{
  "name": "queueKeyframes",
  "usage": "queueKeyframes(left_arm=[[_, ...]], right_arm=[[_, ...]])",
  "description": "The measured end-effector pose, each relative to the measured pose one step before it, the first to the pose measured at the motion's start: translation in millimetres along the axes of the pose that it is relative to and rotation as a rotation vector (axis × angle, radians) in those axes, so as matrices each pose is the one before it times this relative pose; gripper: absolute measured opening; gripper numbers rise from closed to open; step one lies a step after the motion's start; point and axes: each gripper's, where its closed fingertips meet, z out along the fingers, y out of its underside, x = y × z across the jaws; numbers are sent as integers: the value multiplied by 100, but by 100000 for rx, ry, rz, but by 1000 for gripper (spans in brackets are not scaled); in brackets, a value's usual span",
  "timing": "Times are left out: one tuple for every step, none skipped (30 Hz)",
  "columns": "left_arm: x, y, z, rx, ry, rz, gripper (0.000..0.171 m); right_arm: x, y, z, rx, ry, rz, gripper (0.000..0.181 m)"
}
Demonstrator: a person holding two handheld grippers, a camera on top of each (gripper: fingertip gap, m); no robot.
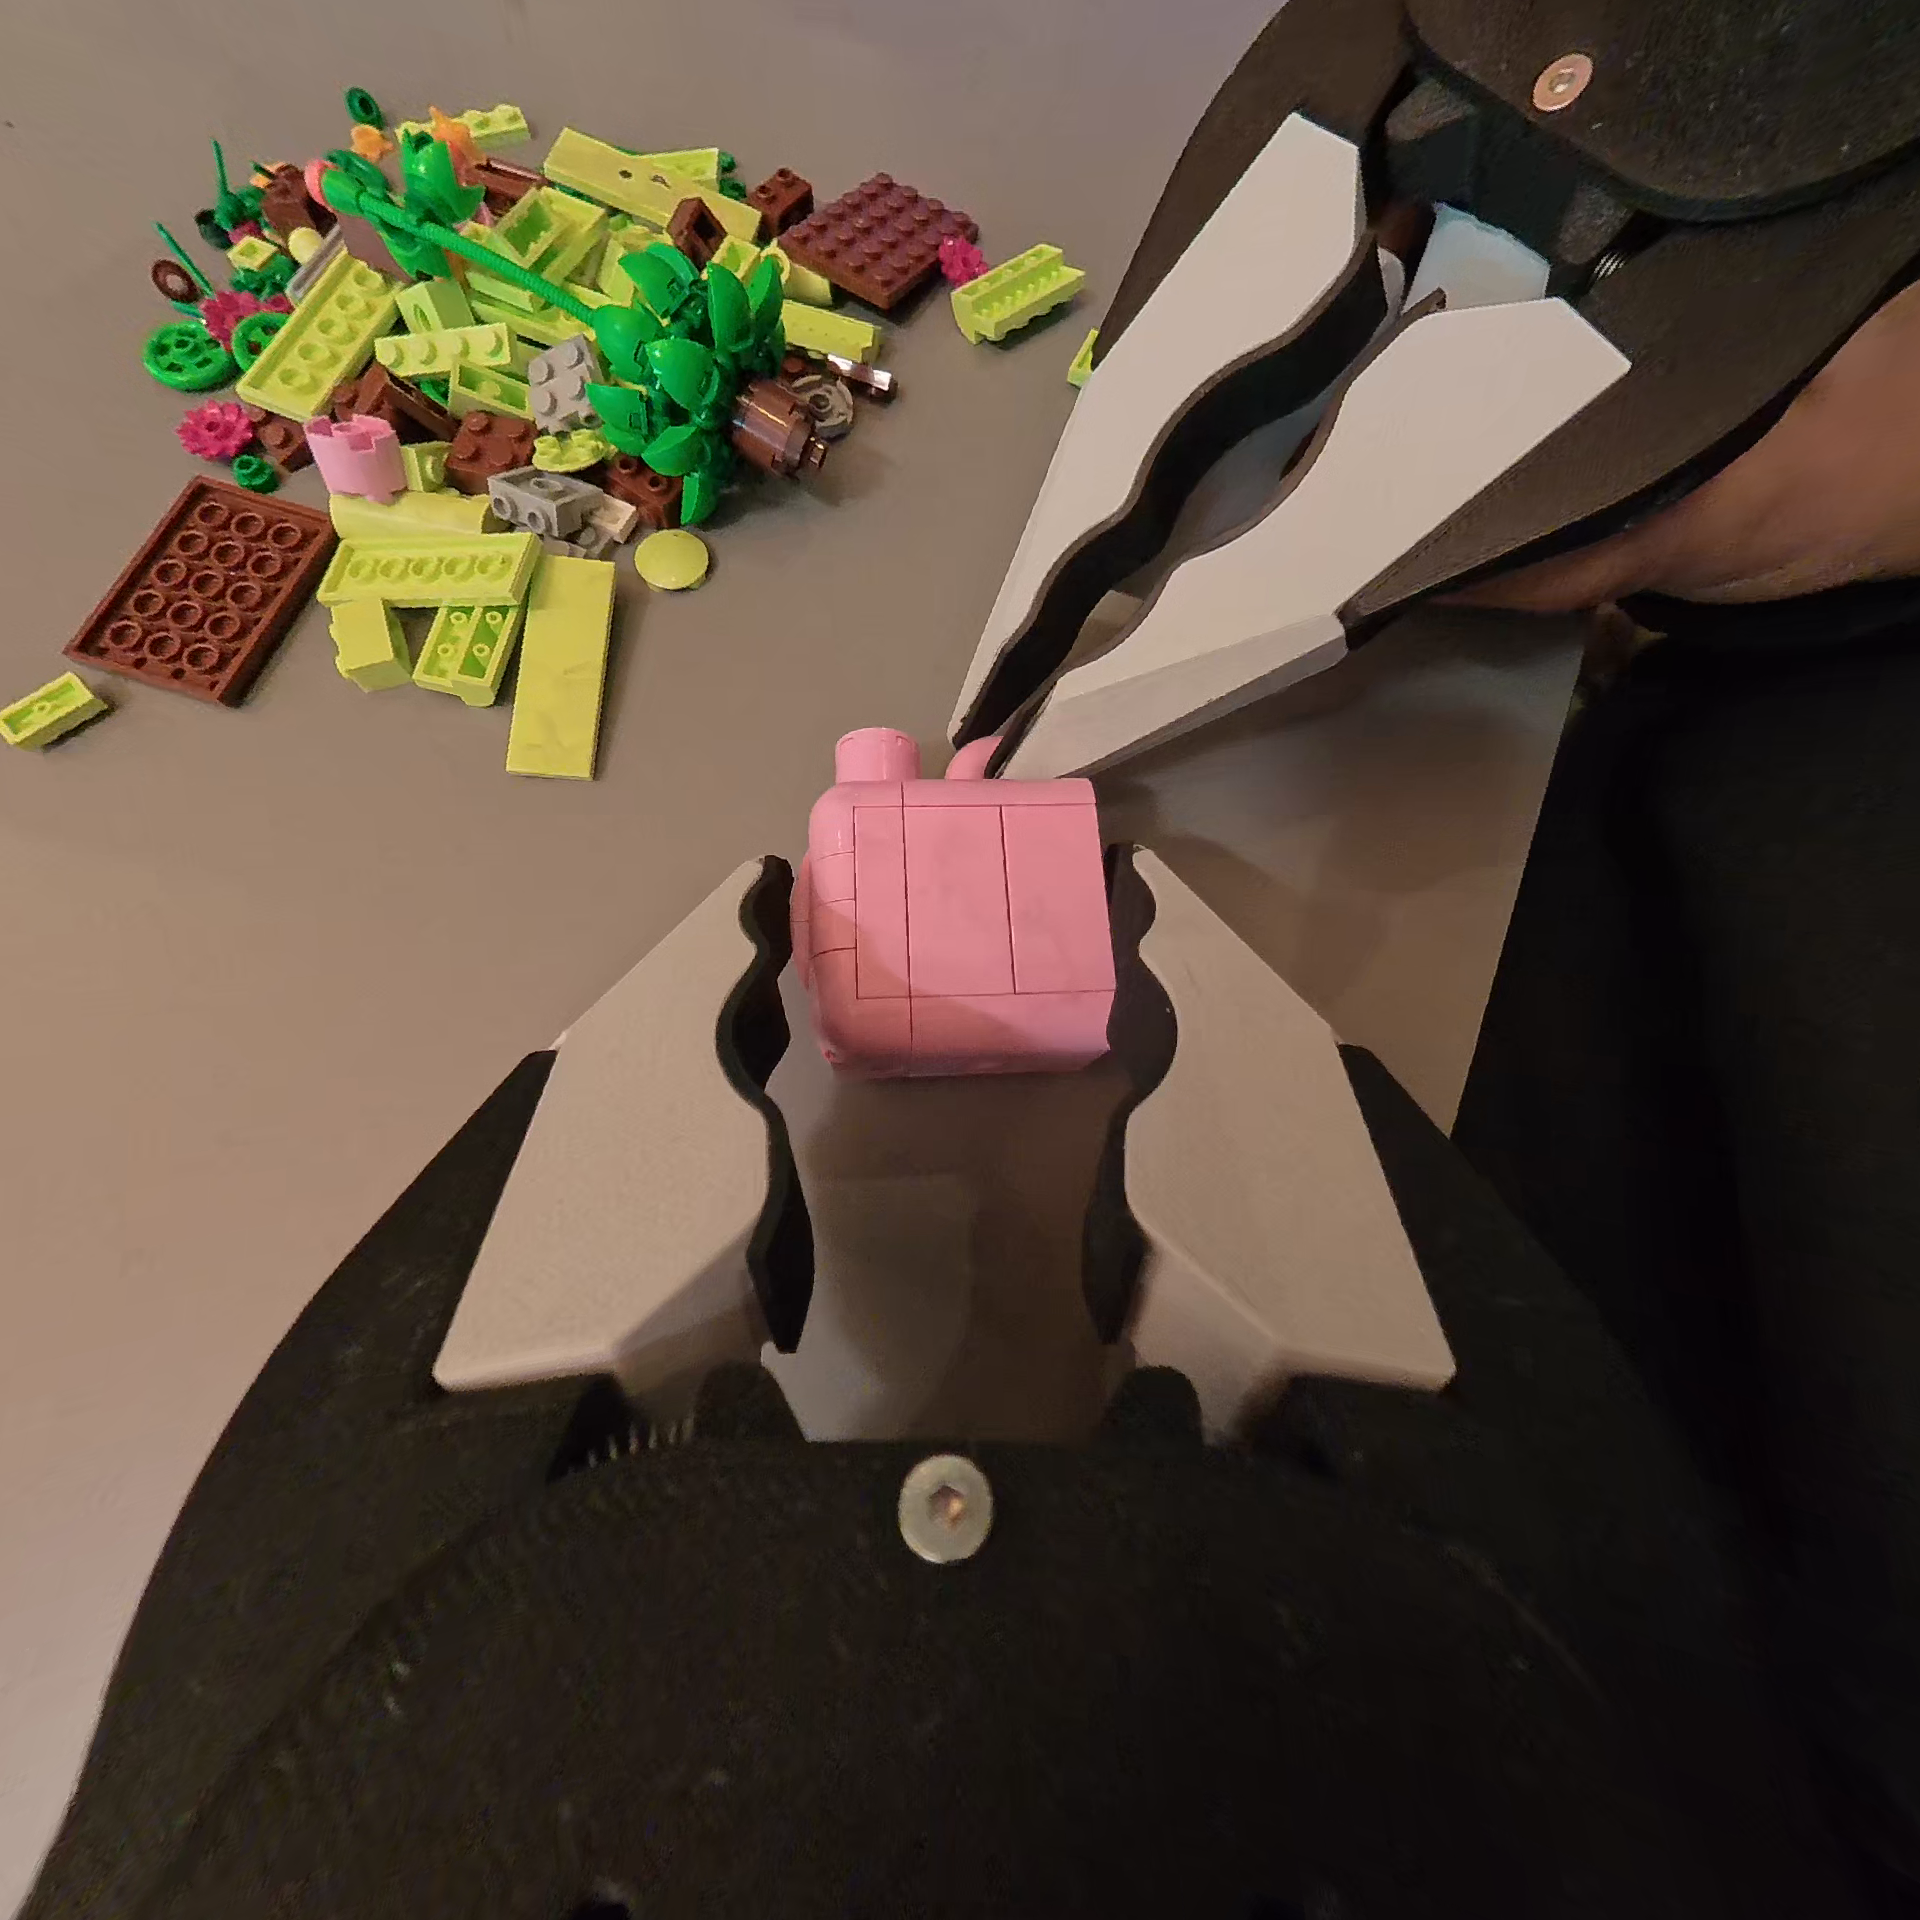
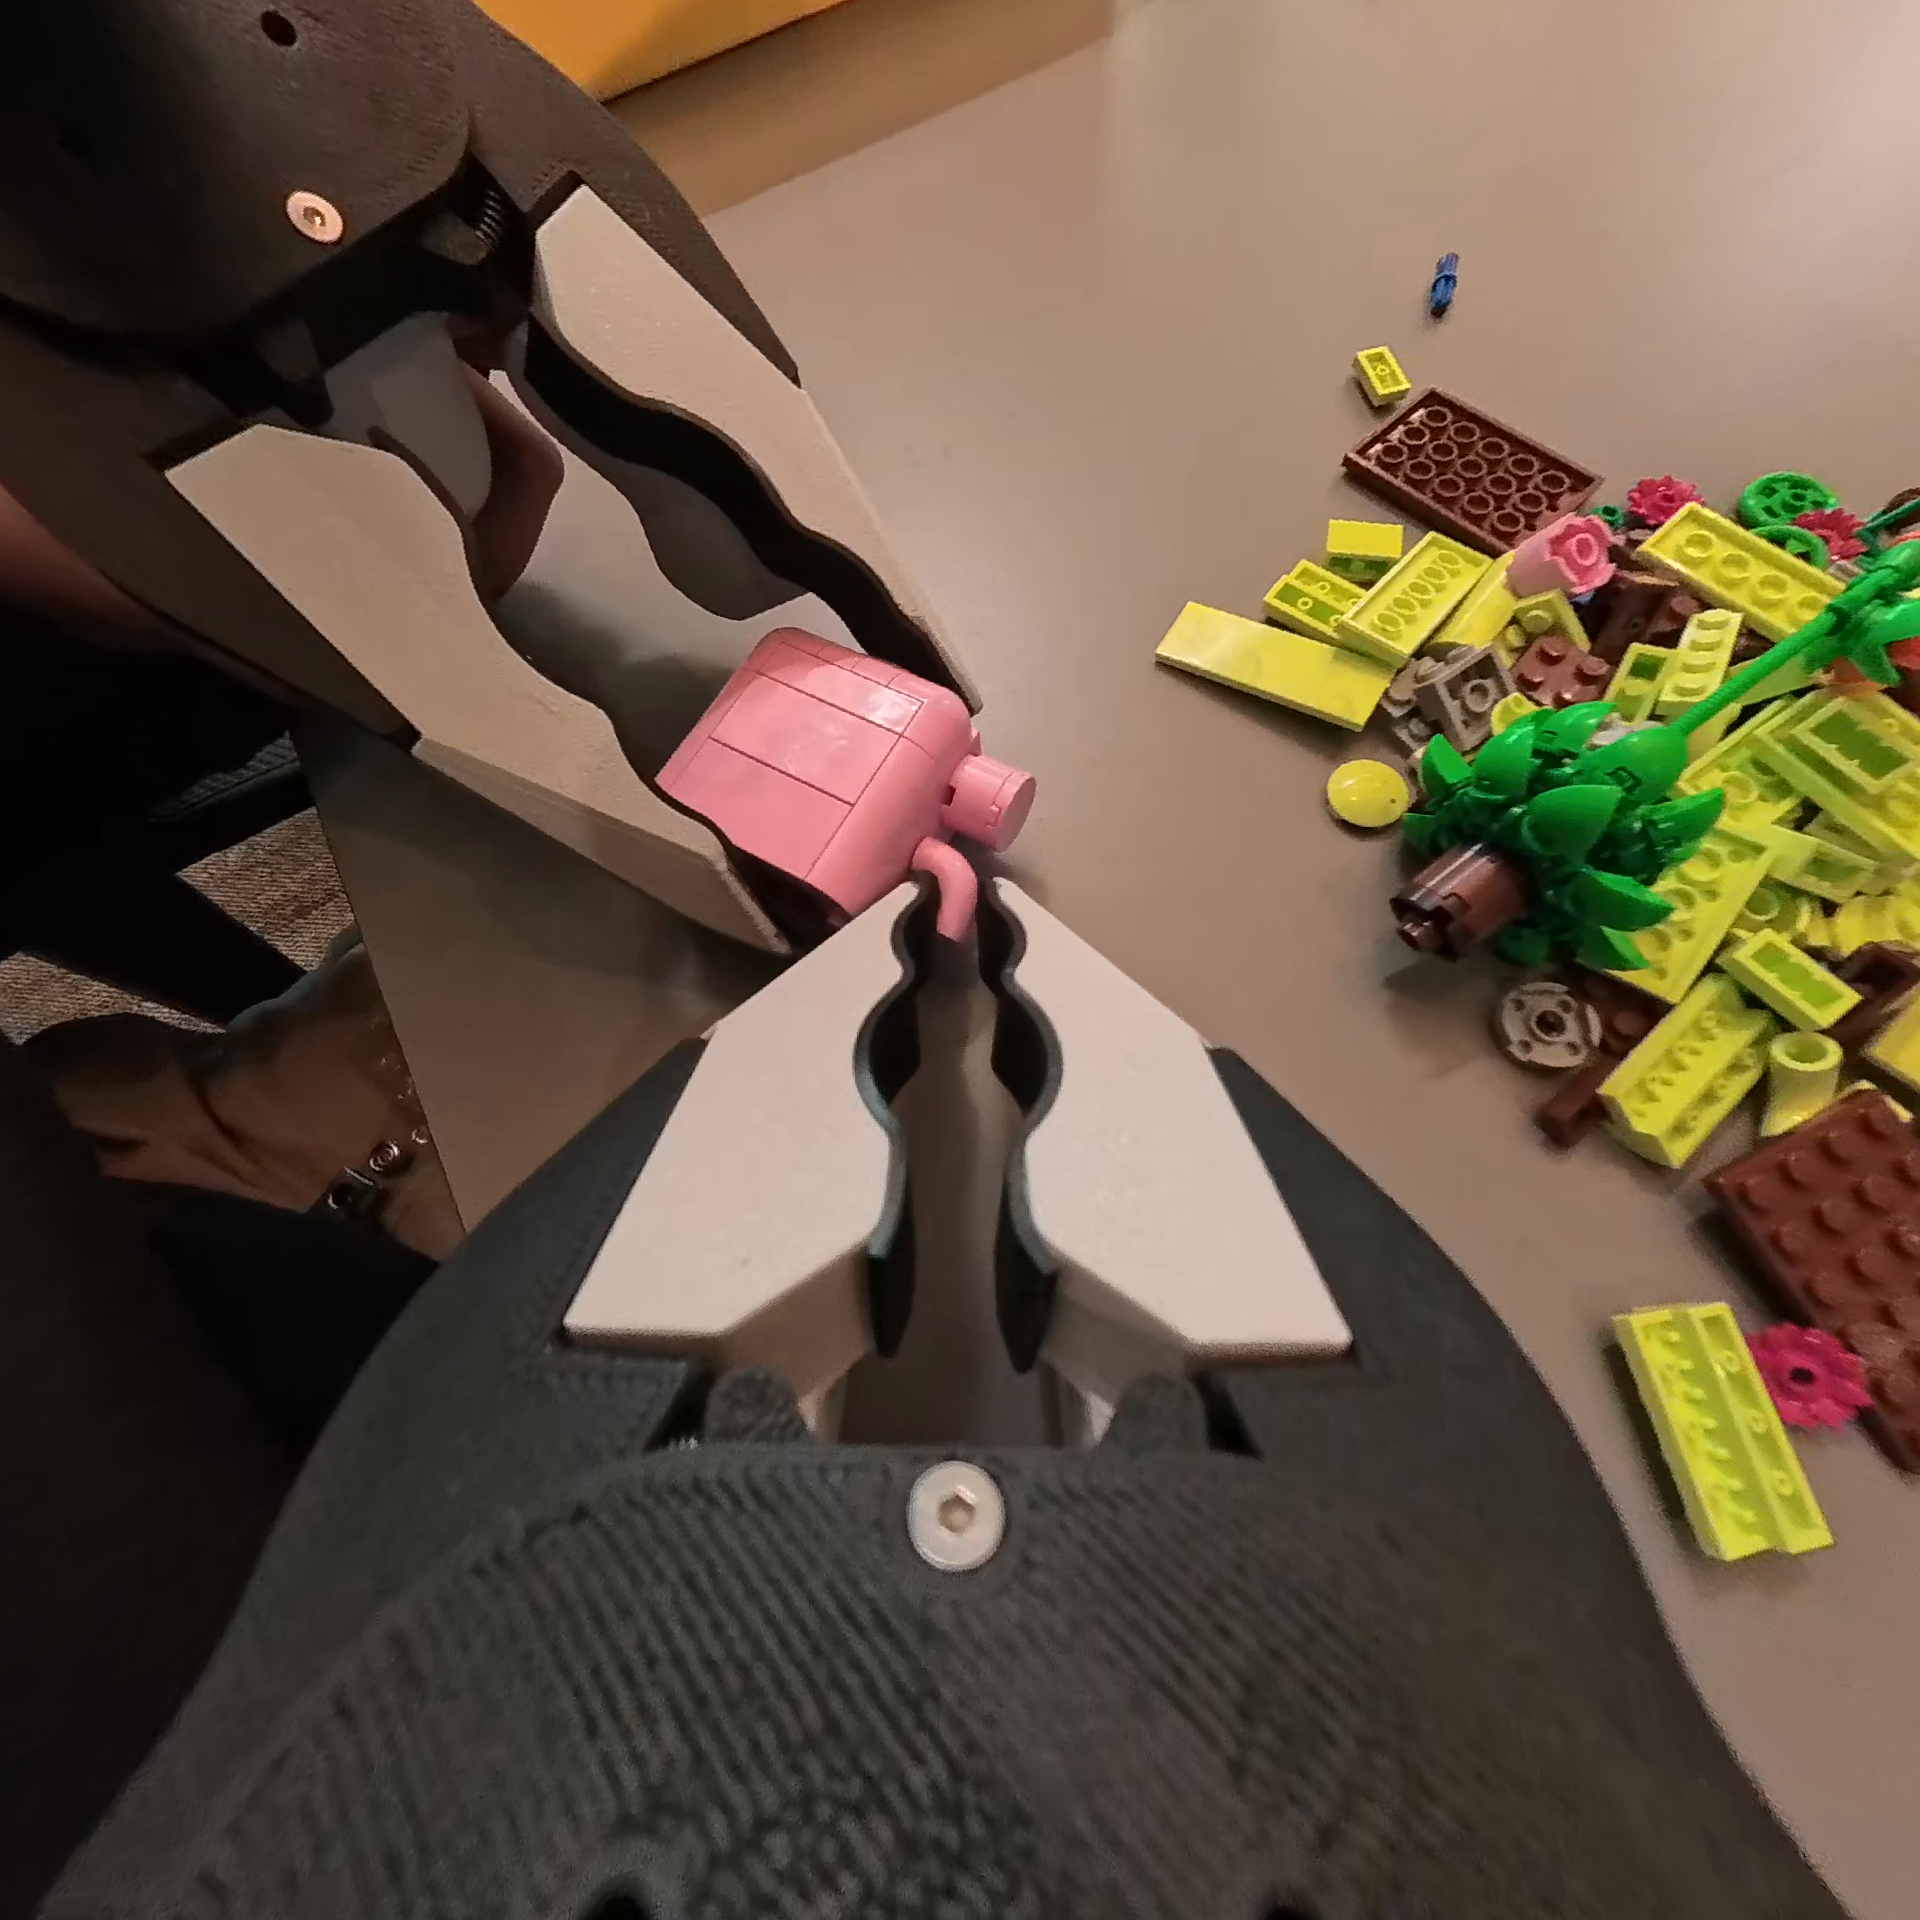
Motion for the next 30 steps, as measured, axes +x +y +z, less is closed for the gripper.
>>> queueKeyframes(left_arm=[[-39,-10,32,-23,-423,-8,62],[-38,-25,38,-25,-603,107,62],[-34,-11,23,-31,-614,194,63],[-36,-15,26,-35,-585,158,62],[-38,-20,44,-27,-483,28,62],[-40,-18,25,-19,-442,-4,62],[-57,48,-136,182,-315,101,62],[196,185,-212,73,1888,-1035,62],[-24,84,-134,185,368,-918,61],[-220,-50,83,-185,-1818,456,62],[-221,-135,169,-116,-2263,1339,62],[-113,-108,166,-210,-945,518,62],[-31,-41,78,-60,374,-314,62],[-24,-14,-20,201,1020,-1218,61],[-139,-33,-20,342,334,-1550,61],[-185,-40,-23,289,-71,-1086,61],[-120,-27,5,88,-17,-488,61],[-238,-45,32,44,-886,-325,61],[-393,-72,69,-49,-1731,-252,61],[-442,-58,123,-308,-1854,-147,60],[-480,-20,159,-703,-1878,-449,60],[-469,-57,143,-413,-1655,-841,64],[-381,-252,-13,1273,-1303,-919,75],[-404,-608,-259,4065,-1785,-1141,85],[-223,-944,-531,6875,-979,-1484,88],[56,-1190,-682,8637,289,-1958,90],[298,-1203,-670,8194,1223,-1881,90],[394,-1038,-523,6244,979,-731,93],[395,-750,-311,3698,313,671,103],[263,-669,-153,2359,-817,1213,111]], right_arm=[[70,-9,-3,52,781,-214,5],[77,-3,-6,38,968,-387,5],[87,-1,11,6,1067,-447,5],[74,2,8,-23,895,-294,5],[69,-3,7,-8,662,-41,5],[134,15,-5,-120,1059,3,5],[926,330,-58,-1618,5751,-1355,5],[2475,924,-268,-4256,13691,-3923,5],[1778,690,-206,-1546,5229,472,5],[115,-335,-488,3683,-7580,9253,5],[90,-482,-446,4011,-4664,6717,5],[-70,-230,-219,1953,-1355,810,5],[-286,-17,-22,276,-630,-1872,5],[-211,10,14,-89,-108,-1966,5],[-211,2,20,-75,-911,-986,5],[-198,-22,-17,203,-1656,-50,5],[-112,-90,-67,686,-1581,693,5],[-154,-107,-82,819,-1857,552,5],[-53,-89,-76,765,-753,262,5],[-111,-43,-27,294,-723,-221,5],[-126,9,19,-127,-600,-651,5],[-15,-20,6,148,268,-722,5],[-34,-116,-61,763,162,-1166,5],[-25,-155,-102,1147,52,-1136,5],[21,-178,-143,1431,65,-752,5],[-42,-248,-189,1906,-499,-965,5],[-3,-269,-239,2200,-315,-737,5],[2,-306,-263,2447,-544,-493,5],[9,-329,-296,2737,-544,-997,5],[198,-338,-320,2778,745,-1266,5]])
